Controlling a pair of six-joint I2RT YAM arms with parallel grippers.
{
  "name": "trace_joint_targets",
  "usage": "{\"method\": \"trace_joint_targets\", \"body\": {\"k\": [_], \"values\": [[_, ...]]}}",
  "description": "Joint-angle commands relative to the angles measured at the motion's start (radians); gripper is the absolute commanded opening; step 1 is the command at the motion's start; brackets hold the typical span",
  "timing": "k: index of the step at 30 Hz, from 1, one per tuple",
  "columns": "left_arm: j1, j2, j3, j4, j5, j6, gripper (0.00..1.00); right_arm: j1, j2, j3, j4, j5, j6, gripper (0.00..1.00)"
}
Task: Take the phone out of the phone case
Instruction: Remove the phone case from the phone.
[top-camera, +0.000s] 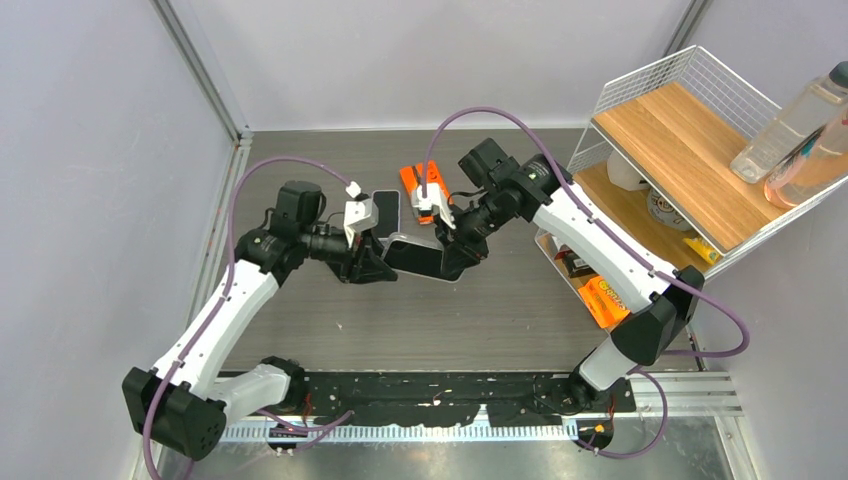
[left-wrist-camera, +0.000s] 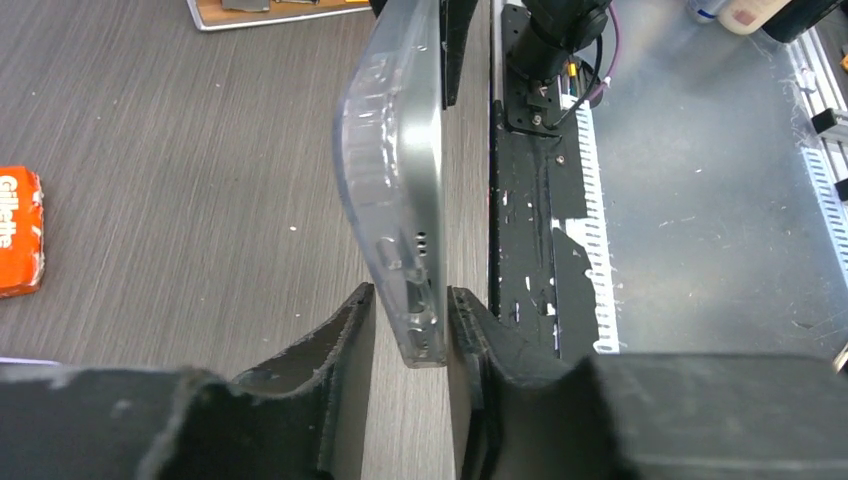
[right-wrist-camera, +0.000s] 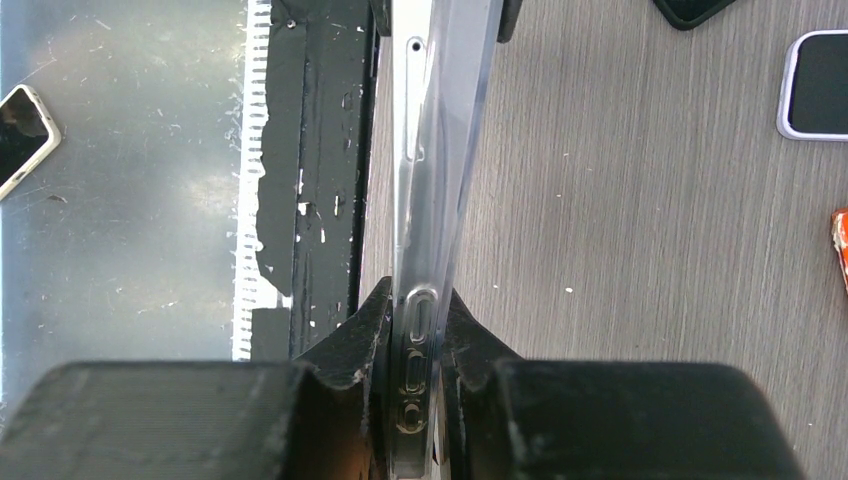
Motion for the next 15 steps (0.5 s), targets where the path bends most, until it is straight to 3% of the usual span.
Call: {"method": "trace_joint_targets", "body": {"k": [1,6,10,15], "values": [[-0.012,-0.023,-0.016,0.102,0.026,0.014,0.3,-0.003,-0.005,0.058,0.012,-0.071,-0.008,0.05],[-0.016,-0.023,-0.035,0.127,0.024,0.041,0.01,-0.004,-0.001,0.057,0.009,-0.075,-0.01,0.05],[-0.015,-0.023,-0.032,0.089,0.04,0.16,0.0,-0.003,0.003,0.056,-0.002,-0.091,-0.016,0.05],[-0.017,0.016,0.044,-0.079,0.071,0.427,0.0,0.001,0.011,0.056,-0.024,-0.122,-0.029,0.05]]}}
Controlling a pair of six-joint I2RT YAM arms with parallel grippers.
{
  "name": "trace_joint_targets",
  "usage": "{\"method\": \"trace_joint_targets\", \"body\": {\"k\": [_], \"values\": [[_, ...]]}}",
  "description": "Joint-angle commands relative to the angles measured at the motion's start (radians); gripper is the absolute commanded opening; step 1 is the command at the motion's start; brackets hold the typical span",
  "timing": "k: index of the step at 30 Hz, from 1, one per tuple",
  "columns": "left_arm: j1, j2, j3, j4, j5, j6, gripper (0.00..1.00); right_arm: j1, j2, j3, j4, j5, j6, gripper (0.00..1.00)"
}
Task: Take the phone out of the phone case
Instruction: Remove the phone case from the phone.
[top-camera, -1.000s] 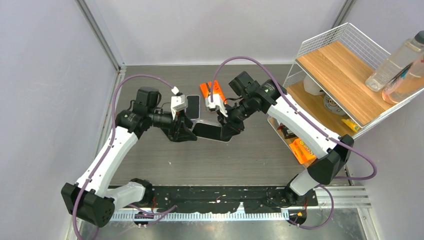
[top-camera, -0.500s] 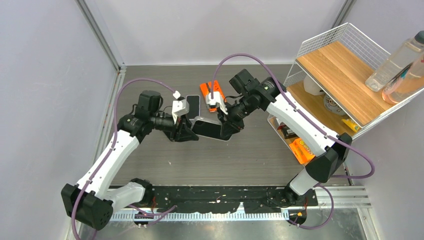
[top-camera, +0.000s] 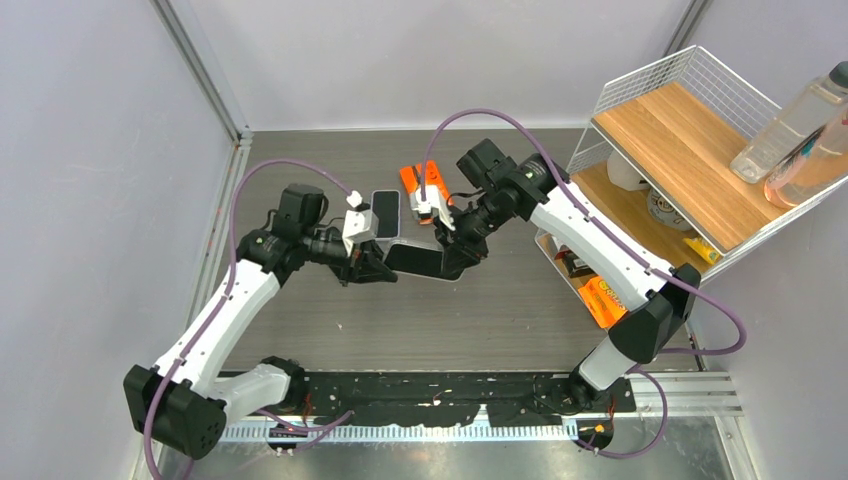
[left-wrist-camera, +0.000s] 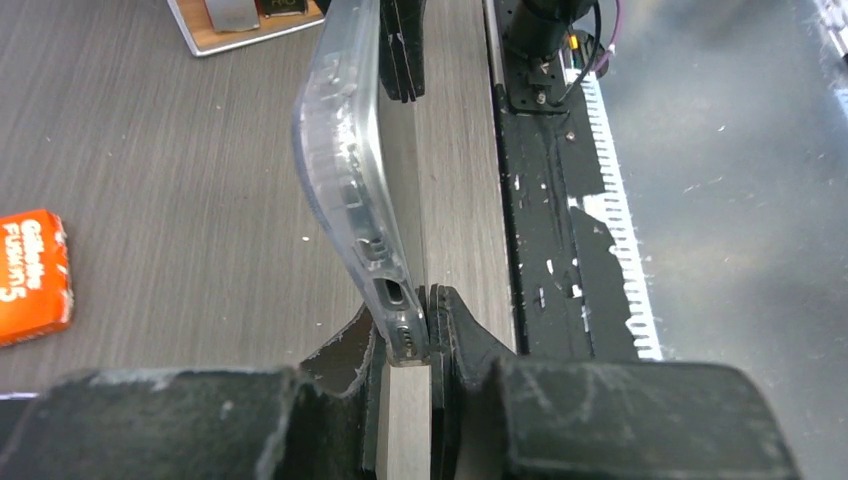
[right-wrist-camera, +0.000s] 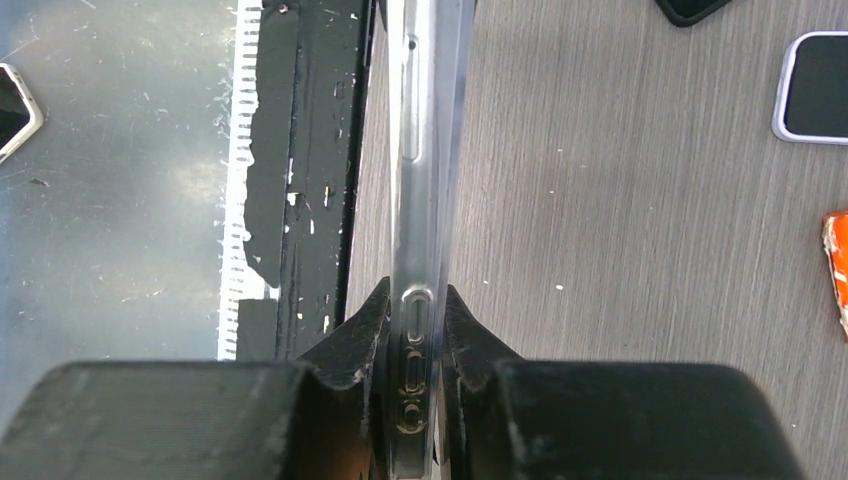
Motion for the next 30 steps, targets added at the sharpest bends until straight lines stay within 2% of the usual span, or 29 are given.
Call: {"method": "trace_joint_targets", "body": {"k": [1,6,15,30], "values": [[-0.009,0.033,0.1,-0.151,0.036,0.368,0.0,0.012,-0.003,0.051,-0.018,-0.133,0.011,0.05],[-0.02,0.081,0.187,-0.387,-0.007,0.677,0.0,0.037,0.002,0.044,-0.033,-0.155,-0.003,0.05],[-0.04,0.096,0.25,-0.543,-0.109,0.959,0.0,0.064,0.015,0.034,-0.054,-0.191,-0.024,0.05],[-0.065,0.1,0.289,-0.578,-0.164,1.07,0.0,0.11,0.036,0.032,-0.093,-0.224,-0.068,0.05]]}}
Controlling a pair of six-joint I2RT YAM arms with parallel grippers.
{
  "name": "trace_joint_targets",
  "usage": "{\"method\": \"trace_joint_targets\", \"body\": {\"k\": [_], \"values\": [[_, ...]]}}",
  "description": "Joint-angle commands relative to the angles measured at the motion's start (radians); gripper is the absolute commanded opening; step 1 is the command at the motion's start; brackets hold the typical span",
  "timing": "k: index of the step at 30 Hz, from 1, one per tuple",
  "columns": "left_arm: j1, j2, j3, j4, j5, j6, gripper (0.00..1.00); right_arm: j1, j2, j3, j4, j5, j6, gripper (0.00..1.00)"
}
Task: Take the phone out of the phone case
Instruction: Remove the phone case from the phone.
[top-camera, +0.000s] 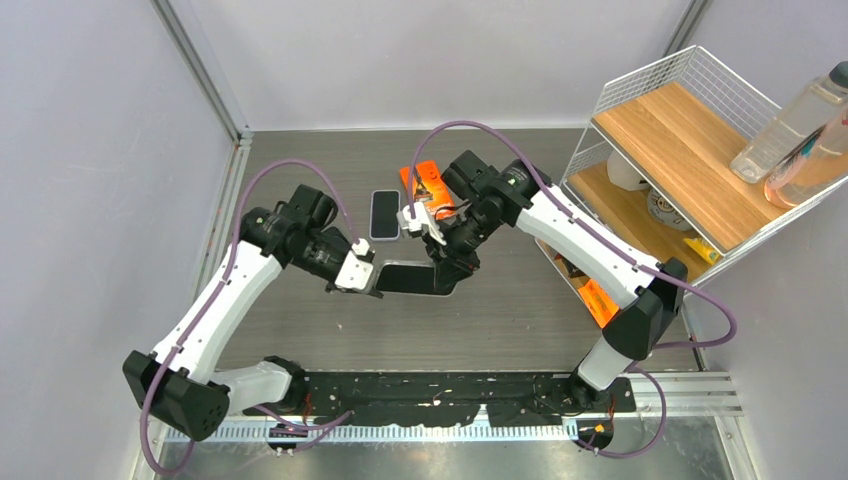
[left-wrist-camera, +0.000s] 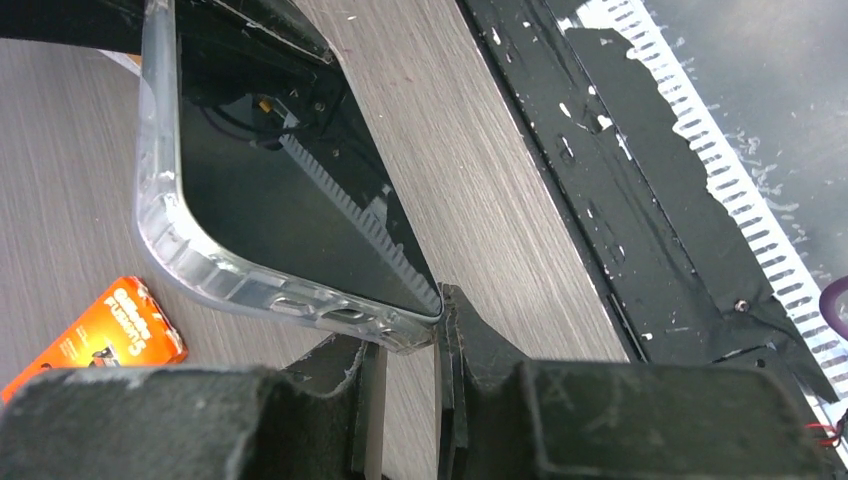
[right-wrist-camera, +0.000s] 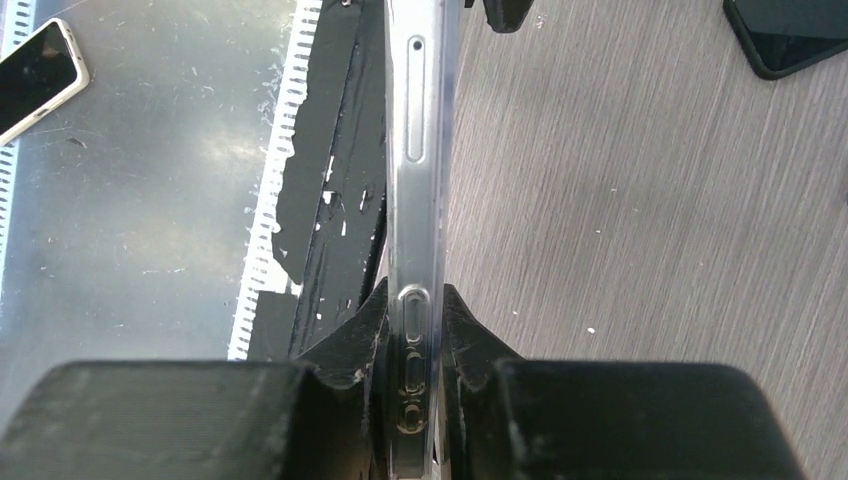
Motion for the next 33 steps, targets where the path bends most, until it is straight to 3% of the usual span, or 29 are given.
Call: {"method": "trace_joint_targets", "body": {"k": [1,13,23,33], "values": [[-0.012,0.006,0.066,0.085,-0.051,0.138,0.0,0.04,-0.001,0.03,-0.051,-0.162,0.009,0.05],[-0.016,0.024,0.102,0.219,-0.125,0.035,0.0,0.08,-0.001,0.011,-0.063,-0.146,-0.007,0.05],[-0.018,0.017,0.074,0.511,-0.227,-0.315,0.0,0.124,0.008,-0.005,-0.059,-0.118,-0.011,0.05],[-0.009,-0.026,0.041,0.5,-0.292,-0.424,0.0,0.114,-0.025,-0.002,-0.017,-0.015,0.033,0.05]]}}
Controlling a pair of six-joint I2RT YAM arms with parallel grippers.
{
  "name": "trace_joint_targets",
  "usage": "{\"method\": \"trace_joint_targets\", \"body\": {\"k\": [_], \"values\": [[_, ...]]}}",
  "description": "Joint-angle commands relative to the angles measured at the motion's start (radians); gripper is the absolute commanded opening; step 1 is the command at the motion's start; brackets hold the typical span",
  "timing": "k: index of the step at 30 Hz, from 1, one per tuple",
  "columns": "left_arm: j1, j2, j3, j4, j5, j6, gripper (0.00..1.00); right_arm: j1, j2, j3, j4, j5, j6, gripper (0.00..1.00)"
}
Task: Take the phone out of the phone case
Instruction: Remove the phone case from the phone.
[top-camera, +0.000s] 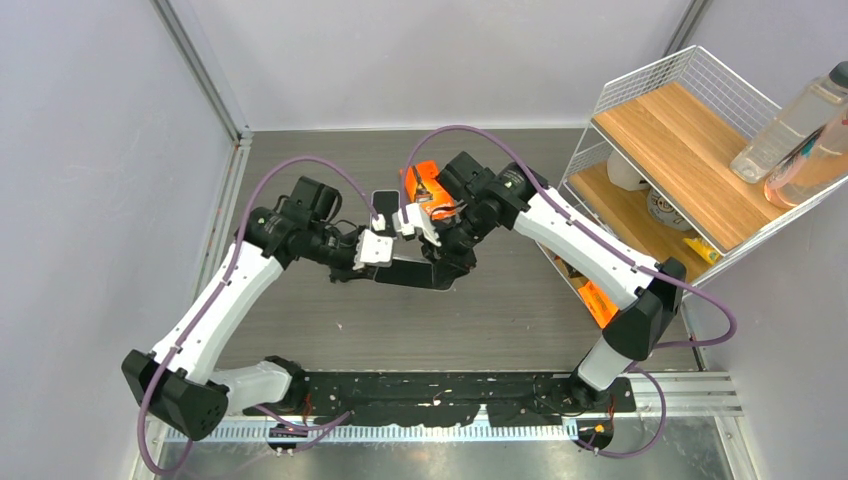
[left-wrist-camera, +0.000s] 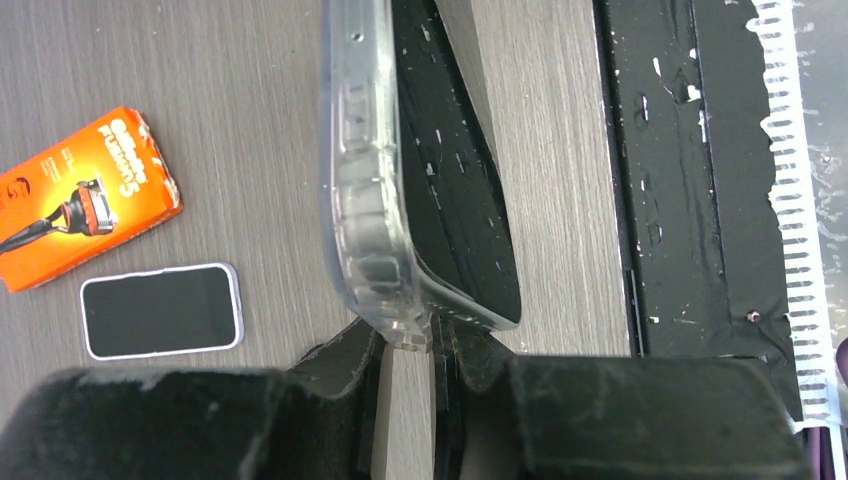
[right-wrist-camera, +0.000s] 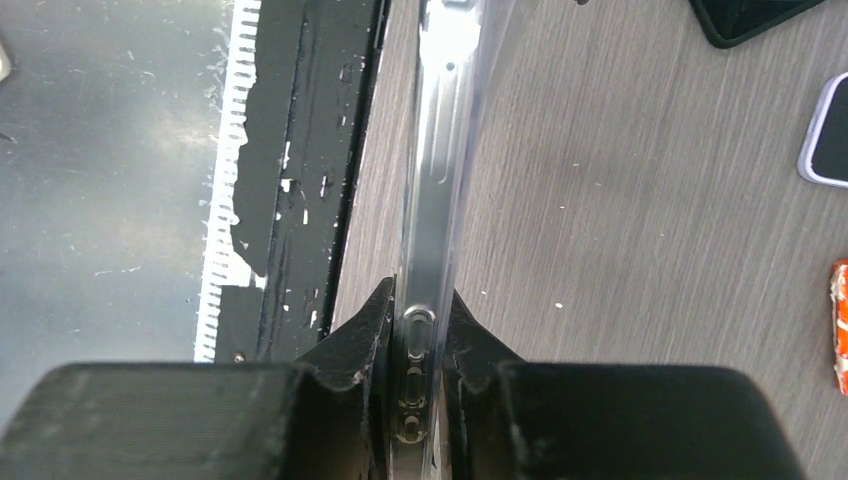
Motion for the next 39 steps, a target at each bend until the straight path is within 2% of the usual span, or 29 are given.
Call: {"method": "trace_joint_targets", "body": {"k": [1,3,7,10,12,15,17,23,27,30,32,39], "values": [[0.019,-0.041,0.014,0.319,-0.029,-0.051,0.0,0.078,-0.039,-0.007,-0.042,-0.112,0.015,0.05],[0.028,-0.053,0.008,0.298,-0.025,-0.055,0.04,0.068,-0.054,-0.014,-0.031,-0.092,0.025,0.05],[0.052,-0.071,0.01,0.217,0.014,-0.02,0.23,0.04,-0.075,-0.019,-0.015,-0.072,0.043,0.05],[0.067,-0.086,0.01,0.135,0.055,0.03,0.55,0.018,-0.084,-0.023,-0.002,-0.064,0.056,0.05],[0.074,-0.101,0.007,0.088,0.078,0.059,0.68,0.006,-0.091,-0.028,0.009,-0.055,0.064,0.05],[0.08,-0.116,0.006,0.026,0.088,0.091,0.8,-0.006,-0.095,-0.034,0.025,-0.038,0.075,0.05],[0.082,-0.128,0.011,0.005,0.096,0.079,0.85,-0.007,-0.098,-0.04,0.033,-0.024,0.081,0.05],[0.09,-0.146,0.06,0.035,0.206,-0.158,0.88,-0.008,-0.097,-0.039,0.045,-0.013,0.093,0.05],[0.09,-0.148,0.069,0.129,0.303,-0.42,0.88,-0.008,-0.095,-0.035,0.053,-0.009,0.1,0.05],[0.09,-0.136,0.053,0.247,0.339,-0.676,0.87,-0.008,-0.088,-0.029,0.054,-0.01,0.104,0.05],[0.09,-0.119,0.039,0.288,0.358,-0.782,0.84,-0.008,-0.083,-0.023,0.055,-0.011,0.106,0.05],[0.09,-0.076,-0.021,0.381,0.383,-0.942,0.63,-0.007,-0.076,-0.015,0.054,-0.011,0.108,0.05]]}}
